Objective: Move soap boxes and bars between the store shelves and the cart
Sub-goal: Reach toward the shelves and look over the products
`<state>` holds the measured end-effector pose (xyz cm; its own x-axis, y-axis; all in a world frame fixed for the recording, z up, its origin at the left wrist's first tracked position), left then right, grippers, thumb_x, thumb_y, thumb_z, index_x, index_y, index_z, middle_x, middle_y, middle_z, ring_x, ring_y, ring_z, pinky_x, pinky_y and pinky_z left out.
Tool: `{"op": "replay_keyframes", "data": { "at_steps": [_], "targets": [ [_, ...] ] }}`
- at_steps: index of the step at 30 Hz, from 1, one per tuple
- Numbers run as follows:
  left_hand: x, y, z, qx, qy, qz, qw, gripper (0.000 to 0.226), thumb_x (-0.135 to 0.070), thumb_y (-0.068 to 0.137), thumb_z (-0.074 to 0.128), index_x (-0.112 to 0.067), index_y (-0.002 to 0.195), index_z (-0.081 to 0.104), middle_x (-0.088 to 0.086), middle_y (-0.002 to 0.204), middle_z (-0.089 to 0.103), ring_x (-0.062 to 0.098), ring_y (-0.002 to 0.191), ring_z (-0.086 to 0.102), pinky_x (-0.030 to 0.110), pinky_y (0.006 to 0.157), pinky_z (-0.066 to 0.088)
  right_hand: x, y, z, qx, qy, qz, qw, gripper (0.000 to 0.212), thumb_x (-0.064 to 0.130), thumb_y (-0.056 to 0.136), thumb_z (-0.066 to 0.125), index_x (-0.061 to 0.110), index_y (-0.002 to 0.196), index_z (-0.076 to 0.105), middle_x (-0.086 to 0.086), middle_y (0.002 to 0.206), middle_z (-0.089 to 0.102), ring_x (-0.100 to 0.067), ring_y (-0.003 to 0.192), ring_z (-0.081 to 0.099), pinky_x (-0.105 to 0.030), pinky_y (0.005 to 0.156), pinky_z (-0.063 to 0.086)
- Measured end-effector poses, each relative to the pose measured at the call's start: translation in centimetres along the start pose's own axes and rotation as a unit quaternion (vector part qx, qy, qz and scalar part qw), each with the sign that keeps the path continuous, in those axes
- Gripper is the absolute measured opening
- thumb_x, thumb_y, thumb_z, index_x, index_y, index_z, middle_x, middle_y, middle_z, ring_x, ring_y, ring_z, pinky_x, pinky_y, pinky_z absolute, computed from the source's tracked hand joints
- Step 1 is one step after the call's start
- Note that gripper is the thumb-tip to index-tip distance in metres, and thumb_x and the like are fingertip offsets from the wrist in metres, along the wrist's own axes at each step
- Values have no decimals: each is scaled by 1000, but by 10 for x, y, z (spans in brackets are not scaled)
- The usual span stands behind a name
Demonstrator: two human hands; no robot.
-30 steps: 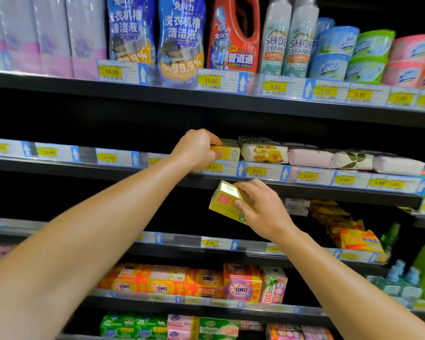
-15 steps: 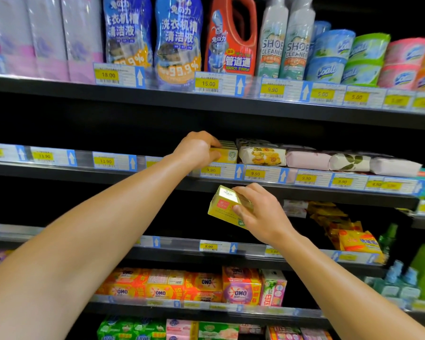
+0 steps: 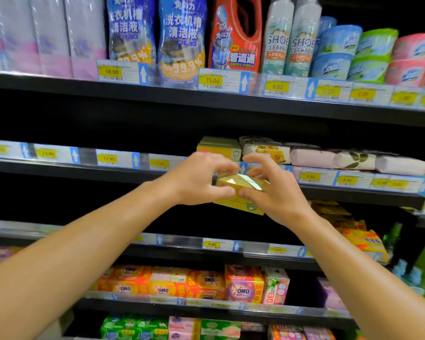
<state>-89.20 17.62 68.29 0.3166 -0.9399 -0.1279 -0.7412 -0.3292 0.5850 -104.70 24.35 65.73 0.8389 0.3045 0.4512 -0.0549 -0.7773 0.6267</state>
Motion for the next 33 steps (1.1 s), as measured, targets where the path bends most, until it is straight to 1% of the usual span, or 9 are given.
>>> {"op": "replay_keyframes", "data": {
  "at_steps": [3, 8, 10, 13, 16, 19, 22, 28, 33],
  "targets": [
    [7, -4, -2, -24, -4, 8, 1000, 42, -25, 89, 70, -18, 129, 63, -4, 119, 65, 8, 107, 58, 28, 92, 49, 13, 7, -1, -3, 7, -18, 1000, 62, 28, 80, 81, 36, 130, 46, 10, 108, 65, -6, 107, 58, -12, 82, 41],
    [27, -14, -33, -171, -13, 11, 985, 39, -22, 84, 65, -12, 122, 69, 0, 118, 67, 5, 108, 58, 17, 97, 44, 11, 1, -10, -122, 72, -13, 990, 74, 32, 80, 79, 34, 141, 37, 14, 118, 60, 0, 106, 58, -17, 89, 47],
    [38, -16, -46, -220, -22, -20, 975, 40, -21, 84, 63, -12, 122, 69, -2, 118, 66, 1, 107, 56, 14, 95, 44, 0, -9, -2, -128, 19, -7, 992, 70, 37, 83, 74, 28, 143, 39, 10, 131, 56, -4, 119, 53, -24, 99, 45],
    [45, -9, -55, -255, -3, -39, 966, 40, -18, 85, 63, -10, 124, 67, 2, 120, 66, 3, 107, 56, 11, 93, 43, -16, -21, 27, -80, -166, -45, 982, 71, 50, 89, 63, 22, 149, 38, 2, 151, 41, -16, 141, 32, -40, 117, 32],
    [46, 1, -51, -249, 48, -39, 966, 40, -17, 86, 63, -9, 126, 66, 6, 123, 66, 17, 113, 59, 23, 99, 42, -32, -26, 59, -48, -336, -77, 938, 85, 59, 85, 59, 19, 154, 29, -4, 160, 29, -29, 147, 20, -49, 121, 23],
    [44, 10, -43, -230, 95, -42, 968, 41, -18, 87, 61, -9, 127, 64, 9, 124, 64, 26, 114, 58, 35, 99, 43, -44, -29, 73, -54, -384, -66, 920, 99, 56, 81, 68, 19, 158, 18, -7, 164, 19, -33, 152, 10, -49, 121, 10],
    [44, 18, -37, -205, 90, -43, 974, 41, -19, 89, 62, -9, 129, 63, 9, 124, 64, 26, 112, 59, 40, 98, 47, -48, -28, 78, -74, -400, -66, 911, 102, 54, 80, 69, 17, 158, 15, -9, 164, 17, -34, 152, 8, -51, 120, 9],
    [48, 25, -34, -187, 68, -67, 978, 38, -21, 92, 64, -14, 129, 64, 7, 124, 63, 23, 112, 59, 31, 96, 44, -52, -28, 84, -83, -412, -60, 905, 107, 55, 78, 72, 17, 159, 14, -9, 165, 14, -36, 152, 4, -52, 121, 8],
    [51, 36, -34, -117, 38, -92, 988, 36, -21, 95, 61, -14, 131, 63, 4, 122, 64, 18, 112, 58, 21, 93, 41, -52, -28, 85, -80, -415, -55, 905, 108, 58, 78, 71, 17, 159, 14, -10, 165, 13, -37, 152, 4, -54, 121, 11]
  ]
}}
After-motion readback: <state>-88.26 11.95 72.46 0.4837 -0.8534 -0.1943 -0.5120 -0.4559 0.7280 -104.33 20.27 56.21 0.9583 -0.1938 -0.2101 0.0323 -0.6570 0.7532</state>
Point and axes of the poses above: each hand's wrist, its own y-axis towards the middle knuckle, its own z-axis out of the palm, x = y × z, the point moved 5 cm from there along y, towards the middle knuckle
